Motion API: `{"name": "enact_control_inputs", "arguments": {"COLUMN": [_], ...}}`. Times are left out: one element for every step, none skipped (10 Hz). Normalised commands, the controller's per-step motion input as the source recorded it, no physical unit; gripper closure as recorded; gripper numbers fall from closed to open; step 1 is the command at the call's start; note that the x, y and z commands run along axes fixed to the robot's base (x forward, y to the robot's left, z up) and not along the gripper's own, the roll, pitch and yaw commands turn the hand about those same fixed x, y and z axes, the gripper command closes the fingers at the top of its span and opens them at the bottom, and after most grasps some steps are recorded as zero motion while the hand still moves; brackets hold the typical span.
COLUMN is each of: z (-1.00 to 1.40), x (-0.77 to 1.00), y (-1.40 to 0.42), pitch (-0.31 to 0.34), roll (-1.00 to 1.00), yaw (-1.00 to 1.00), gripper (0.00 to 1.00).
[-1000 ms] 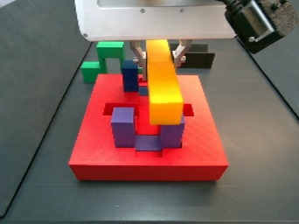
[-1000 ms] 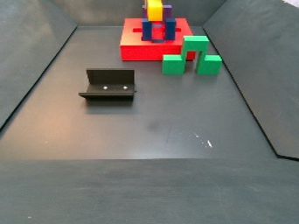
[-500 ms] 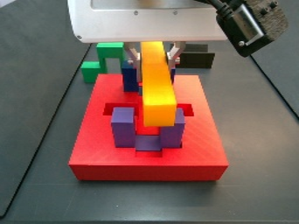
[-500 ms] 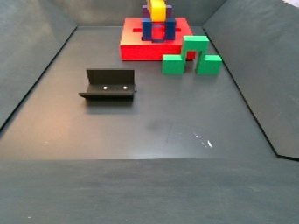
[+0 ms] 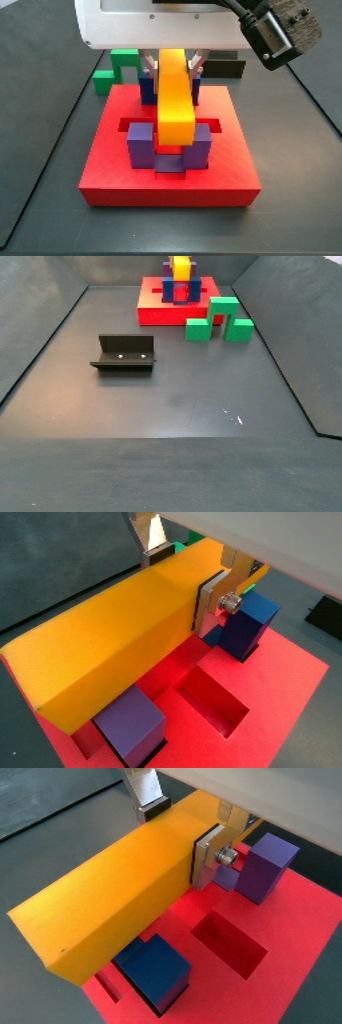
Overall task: Pick up the yellow object. Move up. Move to above the board. Insert the yellow object.
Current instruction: Insert the yellow object.
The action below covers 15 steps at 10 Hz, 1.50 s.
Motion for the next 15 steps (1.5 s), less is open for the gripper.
{"name": "enact_control_inputs", "arguments": {"z": [0.0, -0.01, -0.04, -0.06, -0.04, -0.06, -0.09, -0.13, -0.11, -0.09, -0.07, -0.08, -0.09, -0.08, -0.14], "x": [0.0, 0.0, 0.04, 0.05, 0.07, 0.05, 0.09, 0.12, 0.15, 0.15, 0.15, 0.14, 0.1, 0.07, 0.0], "y": [0.0, 0.0, 0.0, -0.02, -0.05, -0.05, -0.04, -0.04, -0.06, -0.08, -0.08, -0.08, -0.09, -0.06, -0.02], "pitch": [0.114, 0.127, 0.137, 0.144, 0.14, 0.121, 0.111, 0.111, 0.116, 0.126, 0.124, 0.124, 0.119, 0.114, 0.047], "roll": [0.13, 0.14, 0.14, 0.16, 0.15, 0.13, 0.13, 0.15, 0.14, 0.16, 0.15, 0.16, 0.16, 0.15, 0.06], "yaw": [-0.09, -0.12, -0.13, -0.11, -0.08, -0.04, 0.0, 0.0, 0.0, 0.0, 0.0, 0.0, 0.0, 0.0, -0.02], "gripper": [1.0, 1.0, 1.0, 1.0, 1.0, 1.0, 1.0, 1.0, 1.0, 1.0, 1.0, 1.0, 1.0, 1.0, 1.0]}}
